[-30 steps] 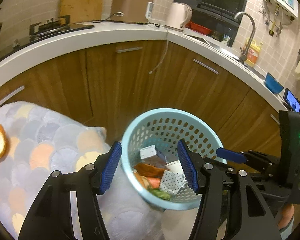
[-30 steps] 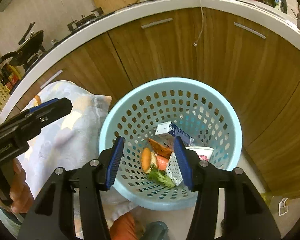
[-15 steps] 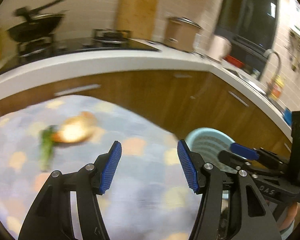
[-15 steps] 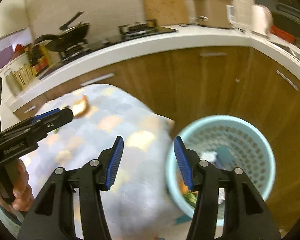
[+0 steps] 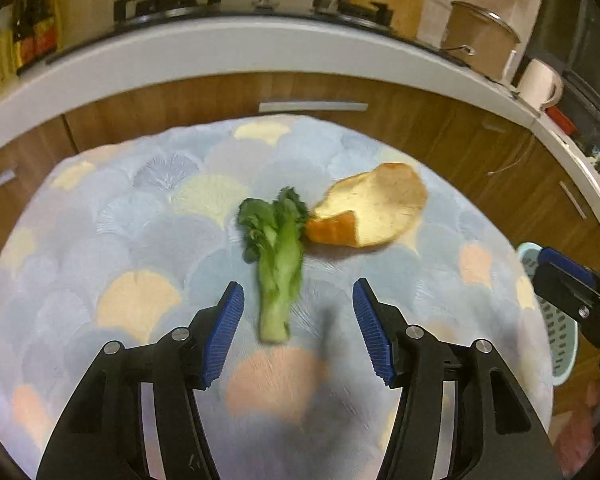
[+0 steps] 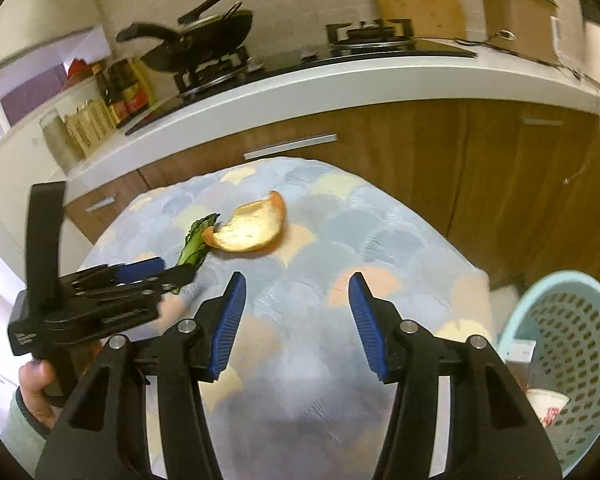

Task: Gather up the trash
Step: 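Grasp the bok choy leaf with the left tool while the right tool grasps the bread crust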

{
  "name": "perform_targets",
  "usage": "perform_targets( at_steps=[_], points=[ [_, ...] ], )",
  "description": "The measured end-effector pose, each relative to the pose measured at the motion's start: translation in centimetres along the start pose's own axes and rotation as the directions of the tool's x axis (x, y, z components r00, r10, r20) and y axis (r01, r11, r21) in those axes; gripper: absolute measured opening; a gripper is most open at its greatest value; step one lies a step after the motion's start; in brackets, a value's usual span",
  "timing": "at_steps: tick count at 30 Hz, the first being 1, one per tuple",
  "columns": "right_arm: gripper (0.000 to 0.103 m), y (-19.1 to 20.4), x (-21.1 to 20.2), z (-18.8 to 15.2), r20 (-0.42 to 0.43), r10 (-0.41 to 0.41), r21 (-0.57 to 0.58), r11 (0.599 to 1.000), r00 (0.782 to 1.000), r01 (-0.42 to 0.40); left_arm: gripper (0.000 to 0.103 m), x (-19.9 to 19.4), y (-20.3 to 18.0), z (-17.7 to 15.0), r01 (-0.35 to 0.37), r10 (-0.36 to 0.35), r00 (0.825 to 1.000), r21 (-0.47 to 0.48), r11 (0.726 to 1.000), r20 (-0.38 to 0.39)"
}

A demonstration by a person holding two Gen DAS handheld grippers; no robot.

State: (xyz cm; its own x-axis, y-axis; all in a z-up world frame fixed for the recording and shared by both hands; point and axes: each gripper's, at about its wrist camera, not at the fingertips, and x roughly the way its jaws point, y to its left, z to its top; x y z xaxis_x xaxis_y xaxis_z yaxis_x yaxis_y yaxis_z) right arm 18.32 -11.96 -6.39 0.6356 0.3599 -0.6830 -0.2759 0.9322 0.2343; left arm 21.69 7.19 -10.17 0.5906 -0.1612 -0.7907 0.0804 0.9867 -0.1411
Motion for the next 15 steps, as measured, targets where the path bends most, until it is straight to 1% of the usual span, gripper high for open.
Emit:
perform_targets(
  at_steps=[2,4,5,7,9,12,15],
  points=[
    [0.055,0.9,1.1,0.7,-0.025,-0.004,-0.024,1.0,1.0,0.004,0.048,0.9,0.2,0.3,0.007,-0.007,1.0,-0.005,1.0,-0.009],
    [0.056,1.4,1.9,0.8,-0.04,-0.016,-0.045,0.999,0.999,0.014,0.043,1.2,0.3,0.4,-0.018,0.018,1.0,0.013,1.0,0.004],
    [0.056,1.7,2.3,0.9,-0.046,-0.022,-0.057,0.998,0.999,0.02,0.042,1.3,0.1,0.6,-0.035,0.035,0.999,0.026,0.999,0.007],
    [0.057,2.2,3.3,1.1,-0.059,-0.031,-0.079,0.997,0.998,0.026,0.029,1.6,0.2,0.7,-0.054,0.054,0.998,0.031,0.998,0.015],
    [0.061,2.6,4.2,1.3,-0.073,-0.039,-0.088,0.996,0.997,0.032,0.02,1.5,0.4,0.6,-0.076,0.075,0.997,0.035,0.996,0.03],
    [0.066,3.4,5.5,1.5,-0.087,-0.039,-0.106,0.994,0.995,0.03,0.018,0.9,1.2,0.4,-0.035,0.035,0.999,0.001,0.999,0.038],
    [0.071,4.3,7.0,1.8,-0.094,-0.051,-0.131,0.991,0.994,0.038,0.018,0.2,2.2,0.1,-0.025,0.027,0.998,-0.031,0.999,0.052]
  ],
)
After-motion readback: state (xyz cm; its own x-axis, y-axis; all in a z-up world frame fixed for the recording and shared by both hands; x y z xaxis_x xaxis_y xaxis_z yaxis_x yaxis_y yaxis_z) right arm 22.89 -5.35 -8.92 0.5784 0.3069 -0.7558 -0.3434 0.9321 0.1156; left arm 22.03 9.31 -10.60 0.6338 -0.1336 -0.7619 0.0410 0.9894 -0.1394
